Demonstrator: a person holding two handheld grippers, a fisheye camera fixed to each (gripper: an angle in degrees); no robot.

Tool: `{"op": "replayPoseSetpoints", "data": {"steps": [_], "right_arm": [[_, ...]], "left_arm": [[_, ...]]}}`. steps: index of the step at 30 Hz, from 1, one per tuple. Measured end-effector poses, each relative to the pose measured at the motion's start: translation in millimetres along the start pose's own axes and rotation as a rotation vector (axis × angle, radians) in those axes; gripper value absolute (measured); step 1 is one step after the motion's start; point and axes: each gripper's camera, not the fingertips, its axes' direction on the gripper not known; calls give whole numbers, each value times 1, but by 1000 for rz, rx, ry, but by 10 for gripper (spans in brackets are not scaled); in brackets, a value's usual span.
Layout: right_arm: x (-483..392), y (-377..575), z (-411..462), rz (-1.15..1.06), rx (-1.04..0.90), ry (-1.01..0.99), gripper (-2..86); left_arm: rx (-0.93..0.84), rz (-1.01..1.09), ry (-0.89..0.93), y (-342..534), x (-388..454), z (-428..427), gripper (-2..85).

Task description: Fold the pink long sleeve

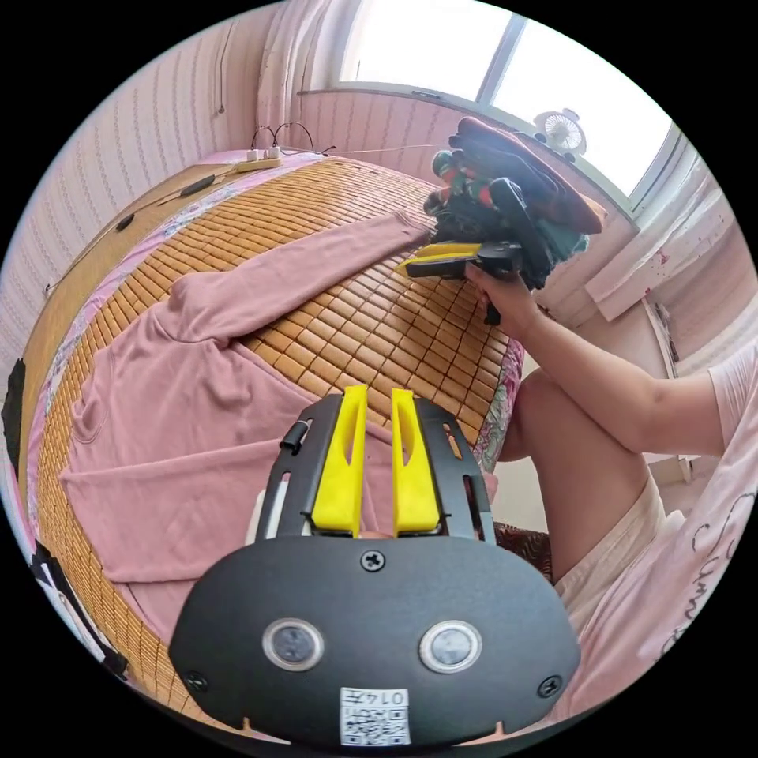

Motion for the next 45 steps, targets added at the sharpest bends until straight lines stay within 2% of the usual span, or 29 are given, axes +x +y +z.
{"op": "replayPoseSetpoints", "data": {"steps": [7, 15, 21, 22, 25, 29, 39, 45], "right_arm": [[41, -16, -22, 106, 72, -47, 154], [44, -34, -42, 32, 118, -17, 129], [62, -45, -54, 50, 126, -49, 138], [64, -47, -55, 51, 125, -52, 138], [74, -53, -58, 65, 106, -58, 139], [85, -61, -63, 87, 109, -60, 139], [106, -81, -68, 144, 88, -44, 138], [110, -99, -51, 99, -43, -121, 101]], "left_arm": [[32, 73, 38, -125, -14, 82, 73], [-44, 125, 29, -250, -4, 204, 82], [-175, 106, -94, -312, 5, 294, 110], [-246, 101, -118, -316, 7, 313, 111], [-207, 79, -79, -315, 11, 326, 93], [-257, 122, -44, -312, 23, 338, 40], [-436, 233, 98, -285, 53, 350, 36], [-463, 240, 67, -288, 64, 347, 49]]}}
